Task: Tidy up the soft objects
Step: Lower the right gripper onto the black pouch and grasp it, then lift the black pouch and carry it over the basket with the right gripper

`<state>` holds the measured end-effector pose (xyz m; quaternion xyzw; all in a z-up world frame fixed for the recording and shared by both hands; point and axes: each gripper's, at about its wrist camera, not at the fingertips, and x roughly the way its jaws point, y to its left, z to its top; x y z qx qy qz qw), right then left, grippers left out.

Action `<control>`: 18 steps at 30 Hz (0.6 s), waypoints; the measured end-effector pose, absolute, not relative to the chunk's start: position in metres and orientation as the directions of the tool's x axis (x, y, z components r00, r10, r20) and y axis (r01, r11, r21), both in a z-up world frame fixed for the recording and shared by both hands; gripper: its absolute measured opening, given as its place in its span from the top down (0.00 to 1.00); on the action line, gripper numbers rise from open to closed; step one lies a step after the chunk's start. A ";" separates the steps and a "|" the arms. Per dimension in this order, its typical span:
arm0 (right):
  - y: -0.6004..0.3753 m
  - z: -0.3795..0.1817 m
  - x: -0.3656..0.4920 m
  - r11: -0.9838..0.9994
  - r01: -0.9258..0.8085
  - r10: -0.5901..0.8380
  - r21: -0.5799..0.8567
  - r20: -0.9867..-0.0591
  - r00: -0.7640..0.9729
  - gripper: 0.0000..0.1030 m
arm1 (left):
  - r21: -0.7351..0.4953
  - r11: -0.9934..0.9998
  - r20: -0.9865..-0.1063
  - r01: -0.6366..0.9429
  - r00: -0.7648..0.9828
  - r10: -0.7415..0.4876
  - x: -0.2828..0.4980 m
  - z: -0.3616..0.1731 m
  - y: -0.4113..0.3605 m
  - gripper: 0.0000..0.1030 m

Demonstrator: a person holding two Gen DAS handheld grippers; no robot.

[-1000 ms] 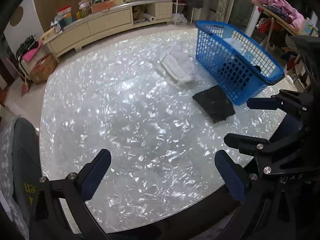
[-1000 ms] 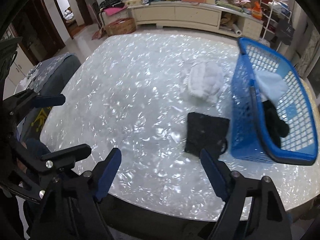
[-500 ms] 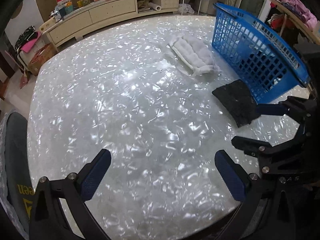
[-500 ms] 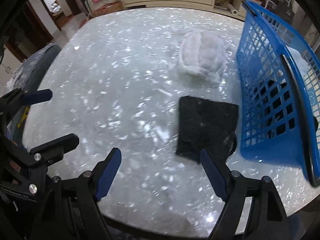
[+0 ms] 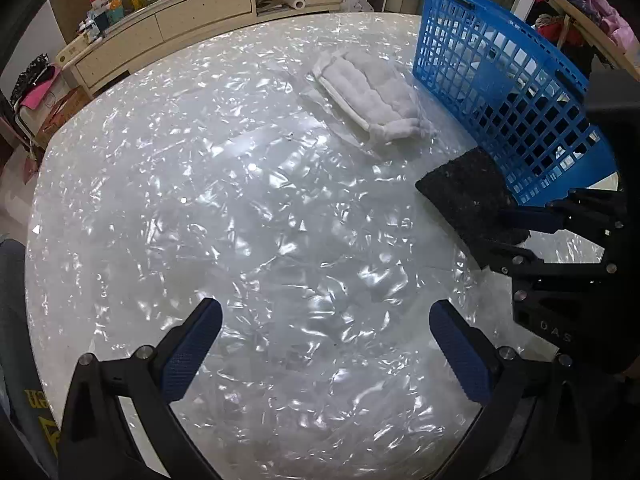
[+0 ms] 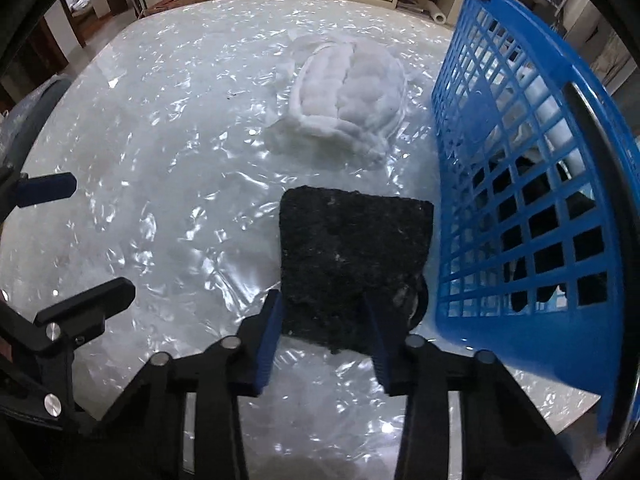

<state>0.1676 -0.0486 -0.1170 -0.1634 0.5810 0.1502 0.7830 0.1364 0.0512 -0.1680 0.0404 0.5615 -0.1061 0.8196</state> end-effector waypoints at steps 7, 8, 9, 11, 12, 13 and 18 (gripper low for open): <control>-0.057 -0.122 0.160 0.892 -0.446 0.064 -0.072 -0.957 0.282 0.99 | -0.049 0.974 -0.928 0.221 0.350 -0.126 0.134 -0.166 0.045 0.00; -0.060 -0.121 0.159 0.896 -0.442 0.084 -0.048 -0.958 0.275 0.99 | -0.049 0.974 -0.927 0.221 0.353 -0.127 0.133 -0.165 0.044 0.00; -0.063 -0.117 0.157 0.897 -0.441 0.096 -0.039 -0.955 0.281 0.99 | -0.049 0.974 -0.925 0.222 0.358 -0.128 0.132 -0.162 0.043 0.00; -0.064 -0.110 0.154 0.893 -0.448 0.105 -0.041 -0.949 0.298 0.99 | -0.050 0.973 -0.923 0.224 0.362 -0.131 0.128 -0.158 0.043 0.00; -0.065 -0.107 0.152 0.893 -0.449 0.120 -0.029 -0.947 0.298 0.99 | -0.050 0.973 -0.922 0.224 0.363 -0.131 0.127 -0.157 0.042 0.00; -0.065 -0.105 0.151 0.891 -0.453 0.126 -0.023 -0.947 0.296 0.99 | -0.048 0.974 -0.922 0.223 0.365 -0.130 0.126 -0.156 0.043 0.00; -0.073 -0.110 0.152 0.898 -0.440 0.137 0.011 -0.957 0.256 0.98 | -0.052 0.974 -0.922 0.222 0.363 -0.132 0.125 -0.153 0.043 0.00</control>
